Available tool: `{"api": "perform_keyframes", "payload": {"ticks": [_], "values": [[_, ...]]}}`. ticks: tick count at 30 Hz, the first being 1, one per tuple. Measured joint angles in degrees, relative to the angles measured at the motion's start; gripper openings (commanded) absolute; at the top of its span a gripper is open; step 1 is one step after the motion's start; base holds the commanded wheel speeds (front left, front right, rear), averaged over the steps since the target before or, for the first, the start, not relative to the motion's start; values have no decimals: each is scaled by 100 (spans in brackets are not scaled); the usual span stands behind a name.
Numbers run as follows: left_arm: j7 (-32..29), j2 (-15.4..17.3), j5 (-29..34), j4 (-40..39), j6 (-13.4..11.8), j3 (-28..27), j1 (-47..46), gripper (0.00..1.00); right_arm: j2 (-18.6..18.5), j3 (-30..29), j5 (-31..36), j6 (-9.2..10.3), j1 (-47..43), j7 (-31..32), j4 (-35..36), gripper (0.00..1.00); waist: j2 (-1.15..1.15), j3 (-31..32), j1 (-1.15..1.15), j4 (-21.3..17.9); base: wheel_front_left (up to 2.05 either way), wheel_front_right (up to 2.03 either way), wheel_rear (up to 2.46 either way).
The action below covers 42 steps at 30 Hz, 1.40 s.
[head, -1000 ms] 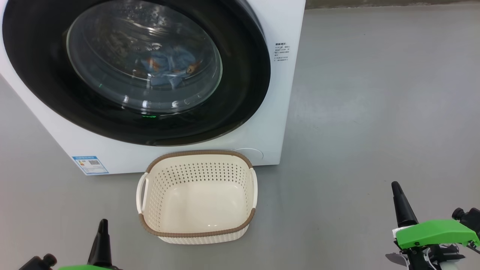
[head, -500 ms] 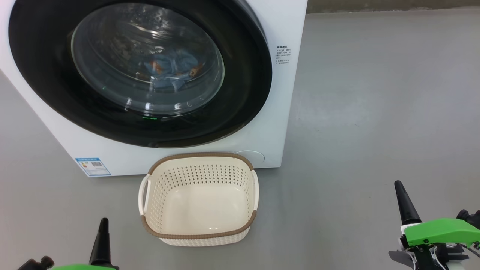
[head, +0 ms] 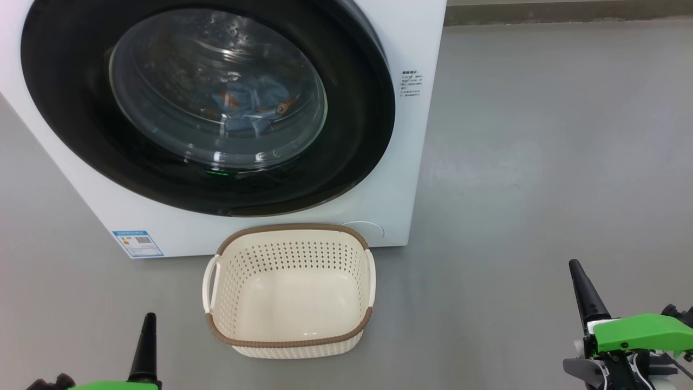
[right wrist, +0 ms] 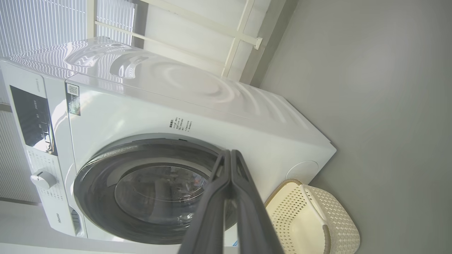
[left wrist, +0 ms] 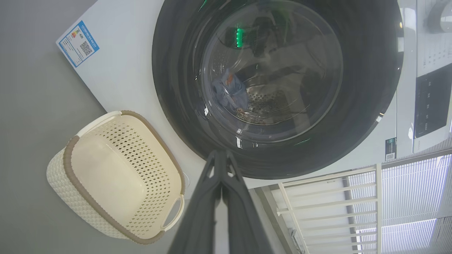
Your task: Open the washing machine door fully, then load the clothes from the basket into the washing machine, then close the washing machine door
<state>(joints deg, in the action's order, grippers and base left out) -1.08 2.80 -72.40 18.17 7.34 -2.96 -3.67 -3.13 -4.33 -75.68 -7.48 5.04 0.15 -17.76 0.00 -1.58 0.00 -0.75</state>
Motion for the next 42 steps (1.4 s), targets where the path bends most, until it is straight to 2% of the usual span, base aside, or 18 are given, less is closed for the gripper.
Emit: {"api": "perform_keyframes", "payload": {"ticks": [30,42], "values": [[-505,-34,-1882,-172,0,-163,-53,0,1,-193,-1619,0,0,521,160,0,0,154,0,74,0,0,0],[-505,-42,-1930,-197,1,-172,-84,0,1,-207,-1707,0,0,534,171,0,0,156,0,75,0,0,0]]}}
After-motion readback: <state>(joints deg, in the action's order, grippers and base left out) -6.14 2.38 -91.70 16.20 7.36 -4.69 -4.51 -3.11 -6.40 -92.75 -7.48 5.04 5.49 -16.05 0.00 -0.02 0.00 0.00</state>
